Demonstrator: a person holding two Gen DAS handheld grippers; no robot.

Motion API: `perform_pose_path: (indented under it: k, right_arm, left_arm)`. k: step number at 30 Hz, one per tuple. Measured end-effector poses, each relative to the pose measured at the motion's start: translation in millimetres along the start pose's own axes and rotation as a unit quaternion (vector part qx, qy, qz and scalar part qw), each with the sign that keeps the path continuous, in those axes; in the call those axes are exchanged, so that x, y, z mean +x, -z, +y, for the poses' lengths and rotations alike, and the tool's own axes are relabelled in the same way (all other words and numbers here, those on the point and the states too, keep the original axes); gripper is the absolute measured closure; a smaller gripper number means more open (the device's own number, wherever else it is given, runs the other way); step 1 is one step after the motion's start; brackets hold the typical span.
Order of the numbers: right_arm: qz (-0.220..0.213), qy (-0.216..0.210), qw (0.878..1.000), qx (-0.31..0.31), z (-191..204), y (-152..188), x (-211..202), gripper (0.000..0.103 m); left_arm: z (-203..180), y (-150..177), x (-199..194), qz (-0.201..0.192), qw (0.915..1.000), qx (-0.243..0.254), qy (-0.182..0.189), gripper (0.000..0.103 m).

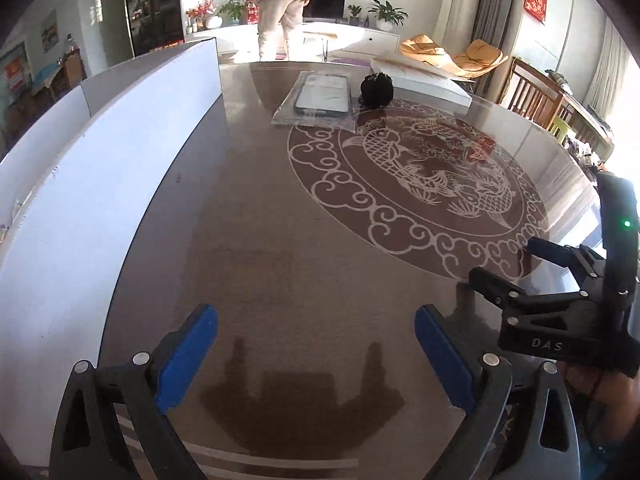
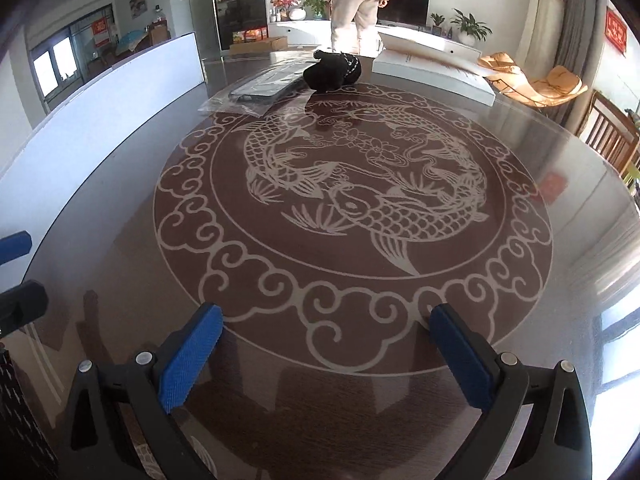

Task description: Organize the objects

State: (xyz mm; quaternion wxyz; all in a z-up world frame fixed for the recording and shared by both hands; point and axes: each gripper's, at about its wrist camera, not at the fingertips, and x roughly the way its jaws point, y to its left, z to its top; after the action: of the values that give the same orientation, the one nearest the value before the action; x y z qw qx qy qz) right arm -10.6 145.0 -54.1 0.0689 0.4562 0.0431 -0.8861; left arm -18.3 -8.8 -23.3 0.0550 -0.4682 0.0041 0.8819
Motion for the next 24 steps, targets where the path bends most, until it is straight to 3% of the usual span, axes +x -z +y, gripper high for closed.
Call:
perform_pose_path:
  k: [5,7,24]
  right_arm:
    - [-0.001,0.001,1.000,0.000,1,0,2,0.000]
    - [0.000,0.001,1.000,0.000,1,0,2,0.000]
    - [0.000,0.000,1.000,0.000,1,0,3,0.000]
  left_arm:
    - [-1,2,25,0.002,0.9984,0.010,-0.055,0.001]
    - [7,7,25,-0.008,0.9993,-0.008,-0.036,0.002]
    - [14,9,23,-0.012,0.9983,-0.027,-0.050,0.000]
